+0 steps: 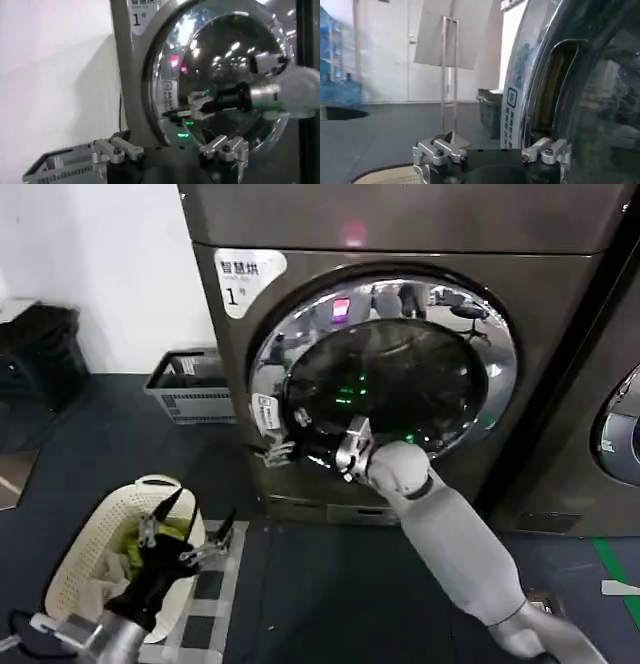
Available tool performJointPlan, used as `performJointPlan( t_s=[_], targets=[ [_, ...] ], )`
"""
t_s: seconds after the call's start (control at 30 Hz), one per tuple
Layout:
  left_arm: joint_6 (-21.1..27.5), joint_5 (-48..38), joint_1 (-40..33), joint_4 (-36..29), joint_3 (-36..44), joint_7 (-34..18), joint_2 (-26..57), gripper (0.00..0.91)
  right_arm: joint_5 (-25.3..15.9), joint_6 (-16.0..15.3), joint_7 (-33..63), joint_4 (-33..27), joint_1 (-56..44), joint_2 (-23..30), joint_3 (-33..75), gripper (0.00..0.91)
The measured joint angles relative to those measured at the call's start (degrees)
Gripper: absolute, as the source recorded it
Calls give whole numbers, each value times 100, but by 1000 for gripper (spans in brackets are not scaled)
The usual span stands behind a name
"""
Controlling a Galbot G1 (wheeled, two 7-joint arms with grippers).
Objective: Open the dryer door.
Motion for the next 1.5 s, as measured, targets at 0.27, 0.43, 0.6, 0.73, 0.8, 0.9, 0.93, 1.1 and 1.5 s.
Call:
performJointPlan(
  t_s=[0.27,0.43,0.6,0.73,0.8,0.9,0.93,1.1,1.5],
  targets=[
    [-365,-402,-352,566,-233,-75,252,907,19,46,-929,348,-337,-366,286,907],
    [-491,-805,-672,907,-235,-231,521,907,-2,208,-1589,550,-672,-603,523,907],
    [-462,-1335,-1074,1242,-142,-225,925,907,-15,365,-2064,807,-1013,-816,734,907],
    [-174,-1802,-1445,1400,-20,-254,1311,907,112,361,-2641,1064,-1298,-1031,892,907],
    [-202,-1867,-1618,1503,50,-219,1509,907,110,366,-2865,1218,-1433,-1142,942,907],
    [-138,-2184,-1862,1631,156,-224,1778,907,156,431,-3071,1421,-1632,-1299,1096,907],
    [-80,-2338,-1959,1676,200,-230,1863,907,179,443,-3104,1481,-1691,-1345,1138,907],
    [28,-3047,-2423,1892,510,-188,2322,907,325,562,-3388,1750,-1984,-1562,1395,907],
    [-138,-4173,-3704,2295,2427,173,3853,907,451,921,-3798,2350,-3075,-1926,2431,907]
  ],
)
